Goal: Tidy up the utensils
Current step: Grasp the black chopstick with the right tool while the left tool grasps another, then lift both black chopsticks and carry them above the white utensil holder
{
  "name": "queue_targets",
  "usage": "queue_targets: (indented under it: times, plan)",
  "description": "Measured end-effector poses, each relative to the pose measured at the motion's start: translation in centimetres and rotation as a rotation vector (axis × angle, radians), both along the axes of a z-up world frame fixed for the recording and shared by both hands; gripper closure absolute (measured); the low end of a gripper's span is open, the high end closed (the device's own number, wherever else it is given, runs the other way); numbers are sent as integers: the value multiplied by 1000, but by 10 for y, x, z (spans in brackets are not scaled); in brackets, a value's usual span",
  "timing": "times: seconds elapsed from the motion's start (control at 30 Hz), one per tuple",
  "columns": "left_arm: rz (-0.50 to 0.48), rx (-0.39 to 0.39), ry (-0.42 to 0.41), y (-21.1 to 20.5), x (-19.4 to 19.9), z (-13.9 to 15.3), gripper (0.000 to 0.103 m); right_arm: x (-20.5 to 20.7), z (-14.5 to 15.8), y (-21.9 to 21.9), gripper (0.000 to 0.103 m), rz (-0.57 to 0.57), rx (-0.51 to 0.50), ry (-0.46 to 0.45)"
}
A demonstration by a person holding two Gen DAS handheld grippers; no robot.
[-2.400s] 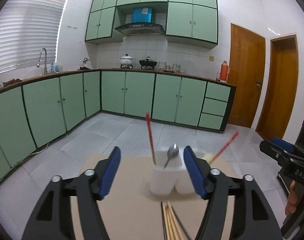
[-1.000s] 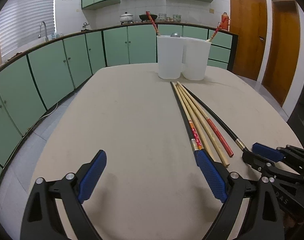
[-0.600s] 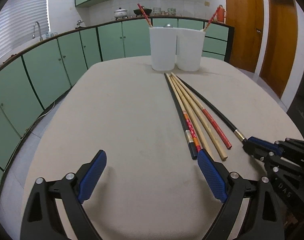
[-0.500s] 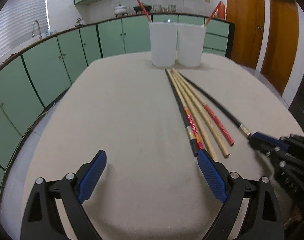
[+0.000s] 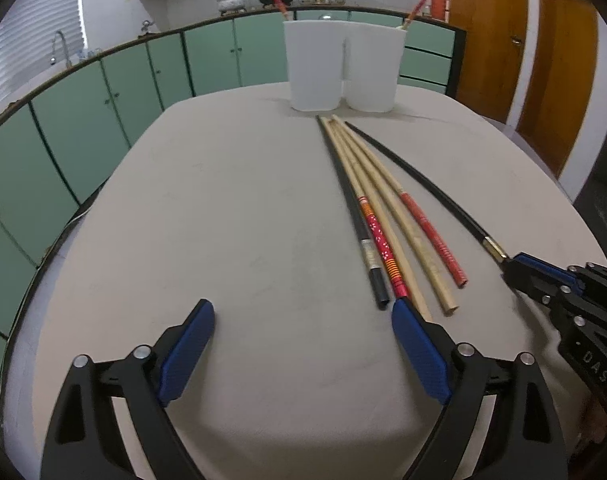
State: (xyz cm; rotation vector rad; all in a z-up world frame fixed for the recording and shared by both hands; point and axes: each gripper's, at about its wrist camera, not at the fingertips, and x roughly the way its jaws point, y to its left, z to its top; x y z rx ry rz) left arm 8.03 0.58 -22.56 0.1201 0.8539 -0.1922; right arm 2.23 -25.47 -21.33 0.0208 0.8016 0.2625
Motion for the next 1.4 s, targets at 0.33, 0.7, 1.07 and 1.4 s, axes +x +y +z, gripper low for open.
queue_targets:
  times: [0.33,0.7,1.07,1.4]
  plan:
    - [4,-20,-13,-7,4,1,30,1,0,-2,97,-10,13,2]
    - [-16,-76,-32,-12,6,4,96,-2,11,-6,97,-20,29,-32]
    - [-10,-90,-125,-1,-6,42,96,-5,33,-9,97,-24,33,-79]
    - [-10,-145,-300,8,-5,118,97,-1,90,-19,97,-23,58,-175]
